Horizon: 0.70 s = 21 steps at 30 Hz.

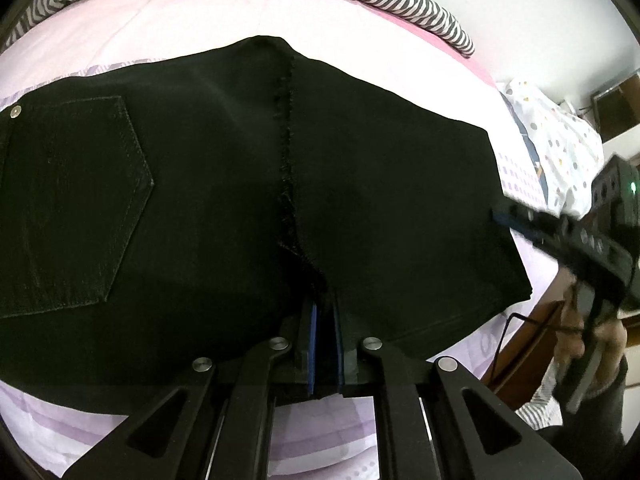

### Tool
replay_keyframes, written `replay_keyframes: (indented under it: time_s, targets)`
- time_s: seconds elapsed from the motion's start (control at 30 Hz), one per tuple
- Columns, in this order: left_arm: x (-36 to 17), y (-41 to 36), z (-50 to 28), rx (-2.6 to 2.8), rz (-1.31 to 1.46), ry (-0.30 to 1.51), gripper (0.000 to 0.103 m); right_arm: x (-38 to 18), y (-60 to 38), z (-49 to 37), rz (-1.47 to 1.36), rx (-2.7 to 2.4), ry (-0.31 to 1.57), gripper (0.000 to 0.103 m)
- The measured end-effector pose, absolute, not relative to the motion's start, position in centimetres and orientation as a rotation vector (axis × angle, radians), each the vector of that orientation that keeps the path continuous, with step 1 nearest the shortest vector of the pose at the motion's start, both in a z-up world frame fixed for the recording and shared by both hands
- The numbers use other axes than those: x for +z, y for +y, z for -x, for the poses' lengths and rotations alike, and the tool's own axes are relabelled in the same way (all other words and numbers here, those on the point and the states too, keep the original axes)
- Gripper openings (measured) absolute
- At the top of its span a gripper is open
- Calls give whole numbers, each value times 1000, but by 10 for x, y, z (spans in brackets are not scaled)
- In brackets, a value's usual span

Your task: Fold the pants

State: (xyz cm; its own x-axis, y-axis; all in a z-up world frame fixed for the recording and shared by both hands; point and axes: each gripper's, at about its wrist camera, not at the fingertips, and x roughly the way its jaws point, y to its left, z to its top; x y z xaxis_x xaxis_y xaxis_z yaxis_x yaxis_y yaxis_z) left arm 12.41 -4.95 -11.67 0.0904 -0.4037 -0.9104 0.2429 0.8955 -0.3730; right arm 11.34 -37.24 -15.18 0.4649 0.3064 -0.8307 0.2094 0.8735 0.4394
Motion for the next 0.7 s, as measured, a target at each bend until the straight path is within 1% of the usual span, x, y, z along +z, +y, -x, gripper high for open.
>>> replay_keyframes:
  time_s: [0.1, 0.17, 0.3, 0.57, 0.7]
  targets:
    - [-116, -48, -125, -482, 149, 1400, 11, -151, -378, -136, -476, 36, 1083, 40]
    - [-115, -46, -126, -478, 153, 1398, 17, -152, -380, -150, -444, 21, 1078, 40]
    - [-107, -36, -127, -462, 179, 1366, 21, -158, -380, -164, -417, 3, 1095, 40]
    - [-81, 15, -132, -302, 254, 1224, 37, -165, -376, -132, -403, 14, 1129, 40]
    - [-73, 58, -127, -210, 342, 1168, 40, -166, -372, -109, -404, 19, 1150, 41]
